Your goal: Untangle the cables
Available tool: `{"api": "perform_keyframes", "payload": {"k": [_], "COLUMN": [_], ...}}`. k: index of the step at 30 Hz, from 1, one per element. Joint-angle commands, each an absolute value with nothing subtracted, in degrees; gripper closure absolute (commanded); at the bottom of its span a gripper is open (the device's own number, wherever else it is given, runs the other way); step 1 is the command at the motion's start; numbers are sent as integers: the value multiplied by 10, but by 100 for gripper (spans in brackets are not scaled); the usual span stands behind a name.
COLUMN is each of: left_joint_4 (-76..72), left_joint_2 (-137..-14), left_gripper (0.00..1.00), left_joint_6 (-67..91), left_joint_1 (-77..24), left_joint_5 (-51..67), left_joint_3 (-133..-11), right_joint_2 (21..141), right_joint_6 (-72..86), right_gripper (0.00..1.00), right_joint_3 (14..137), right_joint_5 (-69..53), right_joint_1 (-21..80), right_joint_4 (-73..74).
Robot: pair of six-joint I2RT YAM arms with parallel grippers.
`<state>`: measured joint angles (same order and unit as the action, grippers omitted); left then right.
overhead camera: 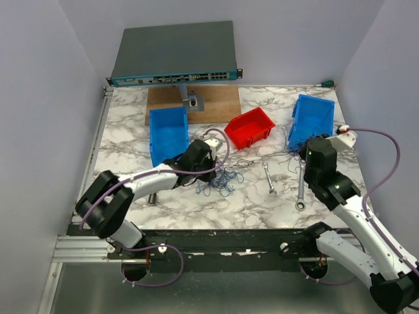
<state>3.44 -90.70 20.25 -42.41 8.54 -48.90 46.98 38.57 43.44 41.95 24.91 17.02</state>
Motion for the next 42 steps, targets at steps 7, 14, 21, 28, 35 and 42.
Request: {"api": "perform_keyframes", "payload": {"k": [7,14,21,28,35,42], "left_joint_4": [-50,-36,-43,-149,-284,-374], "left_joint_2": [-765,-721,-706,-643,-574,-599], "left_gripper": [100,100,100,29,19,15], "left_joint_6": [230,250,202,182,175,207], "left_joint_1": [-412,-406,-402,-406,-410,-409], "left_joint_5": [-44,-105,-4,127,225,320], "left_joint_3": [-387,-363,-365,-308,-238,-224], "right_joint_2": [373,303,252,288,382,431], "right_joint_6": [431,514,352,245,289,320], "right_gripper": [99,99,99,99,99,99], "right_joint_3": [436,440,426,412,418,367], "right_joint_5": [593,659,482,-15,-241,-311], "right_joint_1": [247,248,248,248,248,250], "right_joint_4": [257,305,182,59,6,-85]}}
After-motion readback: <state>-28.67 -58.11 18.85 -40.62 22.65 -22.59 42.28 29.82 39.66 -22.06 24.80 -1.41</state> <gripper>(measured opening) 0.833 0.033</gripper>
